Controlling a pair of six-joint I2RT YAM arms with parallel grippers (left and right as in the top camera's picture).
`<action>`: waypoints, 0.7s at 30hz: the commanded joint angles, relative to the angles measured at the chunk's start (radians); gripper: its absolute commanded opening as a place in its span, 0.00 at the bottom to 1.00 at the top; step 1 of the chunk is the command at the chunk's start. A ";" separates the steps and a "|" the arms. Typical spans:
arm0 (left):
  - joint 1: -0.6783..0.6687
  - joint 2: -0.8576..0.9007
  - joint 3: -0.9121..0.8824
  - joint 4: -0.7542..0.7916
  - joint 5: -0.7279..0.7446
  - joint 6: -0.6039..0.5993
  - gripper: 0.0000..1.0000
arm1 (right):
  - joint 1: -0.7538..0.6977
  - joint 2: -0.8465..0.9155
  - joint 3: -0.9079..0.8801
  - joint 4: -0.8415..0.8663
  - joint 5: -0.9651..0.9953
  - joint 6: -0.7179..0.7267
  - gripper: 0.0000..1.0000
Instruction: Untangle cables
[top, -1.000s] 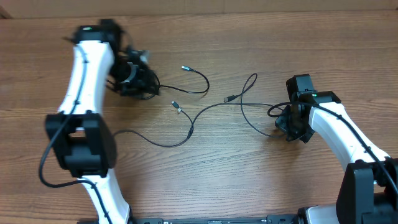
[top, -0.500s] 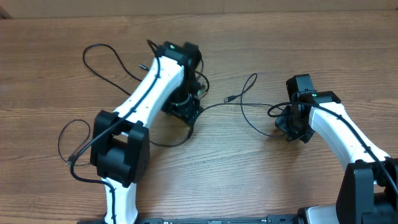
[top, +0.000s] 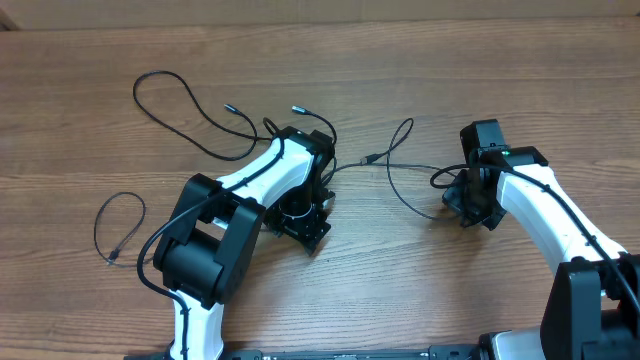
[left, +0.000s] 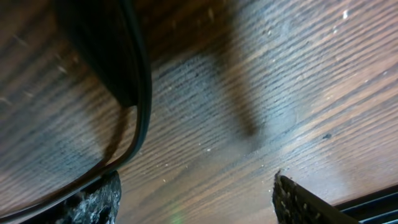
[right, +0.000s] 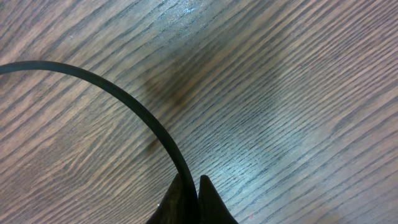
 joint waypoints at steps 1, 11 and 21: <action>-0.005 -0.006 -0.011 0.060 0.000 -0.006 0.78 | 0.000 -0.021 0.001 0.002 0.011 -0.003 0.04; -0.005 -0.006 0.085 -0.036 -0.089 -0.005 0.58 | 0.000 -0.021 0.001 0.005 0.011 -0.003 0.04; -0.005 -0.006 0.151 -0.035 -0.111 -0.006 0.63 | 0.000 -0.021 0.001 0.004 0.011 -0.003 0.04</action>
